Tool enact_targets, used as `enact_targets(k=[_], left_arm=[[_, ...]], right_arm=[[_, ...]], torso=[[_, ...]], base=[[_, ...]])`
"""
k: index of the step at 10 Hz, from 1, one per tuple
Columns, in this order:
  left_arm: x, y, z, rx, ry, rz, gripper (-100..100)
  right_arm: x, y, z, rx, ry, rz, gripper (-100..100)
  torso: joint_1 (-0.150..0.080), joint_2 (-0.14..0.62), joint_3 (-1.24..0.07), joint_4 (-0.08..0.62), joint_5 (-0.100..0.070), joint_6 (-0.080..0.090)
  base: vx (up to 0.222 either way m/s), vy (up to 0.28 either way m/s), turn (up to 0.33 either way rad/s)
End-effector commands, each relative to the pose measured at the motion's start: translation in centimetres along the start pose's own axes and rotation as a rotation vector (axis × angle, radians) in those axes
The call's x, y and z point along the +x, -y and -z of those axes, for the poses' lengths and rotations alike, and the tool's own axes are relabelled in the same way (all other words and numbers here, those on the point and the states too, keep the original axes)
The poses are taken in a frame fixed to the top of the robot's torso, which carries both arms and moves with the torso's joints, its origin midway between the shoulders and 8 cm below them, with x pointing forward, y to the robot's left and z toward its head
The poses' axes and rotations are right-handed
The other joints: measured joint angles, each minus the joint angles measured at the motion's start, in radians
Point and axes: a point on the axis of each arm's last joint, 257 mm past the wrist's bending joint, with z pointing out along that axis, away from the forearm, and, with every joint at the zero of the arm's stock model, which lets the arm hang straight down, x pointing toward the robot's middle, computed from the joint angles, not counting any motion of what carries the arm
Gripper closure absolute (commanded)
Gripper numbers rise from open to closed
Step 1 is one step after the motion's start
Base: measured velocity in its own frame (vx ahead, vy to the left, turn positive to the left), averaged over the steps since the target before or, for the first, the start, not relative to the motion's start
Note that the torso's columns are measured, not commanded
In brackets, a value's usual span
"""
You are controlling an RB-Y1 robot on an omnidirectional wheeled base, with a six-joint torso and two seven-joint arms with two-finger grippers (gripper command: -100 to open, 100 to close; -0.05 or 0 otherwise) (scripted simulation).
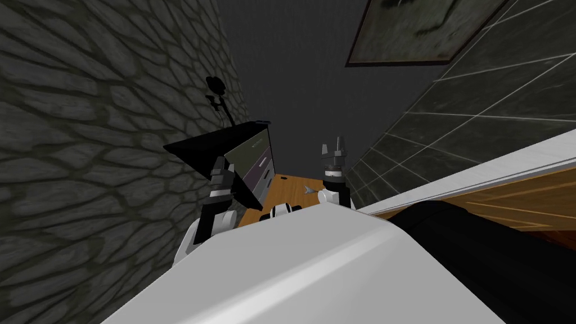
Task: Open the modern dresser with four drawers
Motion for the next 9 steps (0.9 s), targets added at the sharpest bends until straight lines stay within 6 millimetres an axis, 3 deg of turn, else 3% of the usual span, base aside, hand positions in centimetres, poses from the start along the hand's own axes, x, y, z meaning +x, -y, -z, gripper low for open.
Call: enact_targets(k=[1,6,9], left_arm=[[0.0,-2.6,-0.1,-0.069,0.002,0.01,-100],[0.0,-7.8,-0.1,-0.204,0.026,0.051,-100],[0.5,-9.7,-0.1,-0.253,0.066,0.108,-100]], right_arm=[[0.0,0.0,0.0,0.0,0.0,0.0,0],[0.0,0.0,0.0,0.0,0.0,0.0,0],[0.0,0.0,0.0,0.0,0.0,0.0,0]], torso=[[-0.001,-0.001,0.0,0.0,0.0,0.0],[0.0,-0.002,-0.001,0.0,0.0,0.0],[-0.001,0.003,0.002,0.001,0.0,0.0]], base=[[0.187,-0.089,-0.013],[0.213,-0.064,-0.015],[0.165,-0.046,-0.01]])
